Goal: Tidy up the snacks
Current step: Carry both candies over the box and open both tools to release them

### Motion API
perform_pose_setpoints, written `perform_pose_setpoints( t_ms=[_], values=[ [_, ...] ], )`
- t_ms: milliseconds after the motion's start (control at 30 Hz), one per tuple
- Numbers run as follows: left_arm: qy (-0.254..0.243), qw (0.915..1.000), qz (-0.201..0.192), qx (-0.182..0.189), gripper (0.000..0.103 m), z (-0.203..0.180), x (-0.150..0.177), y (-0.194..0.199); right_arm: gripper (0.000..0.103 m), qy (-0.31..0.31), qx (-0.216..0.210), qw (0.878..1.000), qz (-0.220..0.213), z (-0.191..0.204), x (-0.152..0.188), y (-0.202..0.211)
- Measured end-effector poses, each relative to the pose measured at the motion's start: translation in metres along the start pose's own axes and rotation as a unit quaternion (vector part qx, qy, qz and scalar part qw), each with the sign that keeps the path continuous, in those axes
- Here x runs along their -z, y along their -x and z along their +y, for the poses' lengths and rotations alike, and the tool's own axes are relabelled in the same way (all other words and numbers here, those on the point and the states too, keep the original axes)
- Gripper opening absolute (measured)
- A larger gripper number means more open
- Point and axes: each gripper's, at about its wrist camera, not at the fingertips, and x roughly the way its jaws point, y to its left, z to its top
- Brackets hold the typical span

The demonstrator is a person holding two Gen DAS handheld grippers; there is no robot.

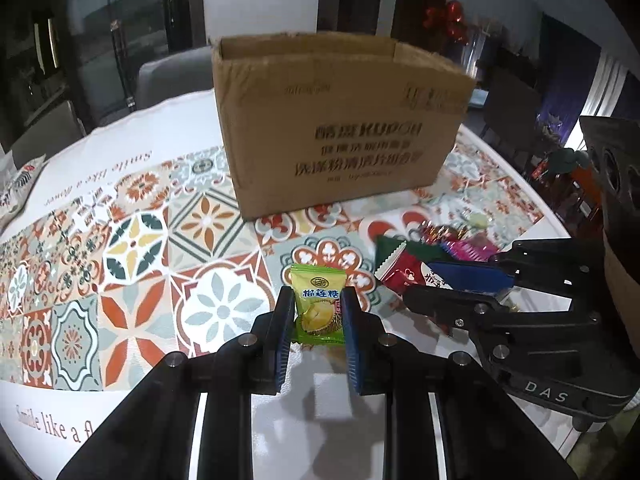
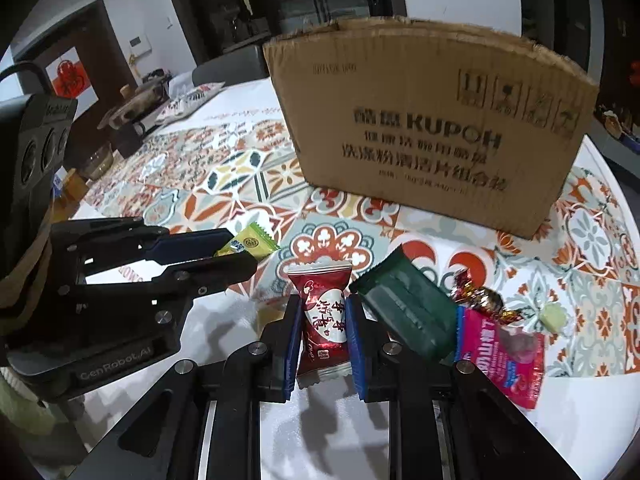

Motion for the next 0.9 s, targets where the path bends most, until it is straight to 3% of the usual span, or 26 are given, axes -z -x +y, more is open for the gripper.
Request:
perform_pose_setpoints(
  t_ms=[400,900],
  values=[
    [-0.004,0.9973,-0.073,-0.002,0.024,-0.016,-0.031,0.055,0.023,-0.002,0.016,0.997,-0.078,-0.002,-0.020,0.067],
    [-0.011,0.9870,-0.160,-0.015,0.024,-0.024,-0.090,0.102,0.023,0.008,0.047,0.985,-0.164,-0.001,-0.066,0.133]
  ],
)
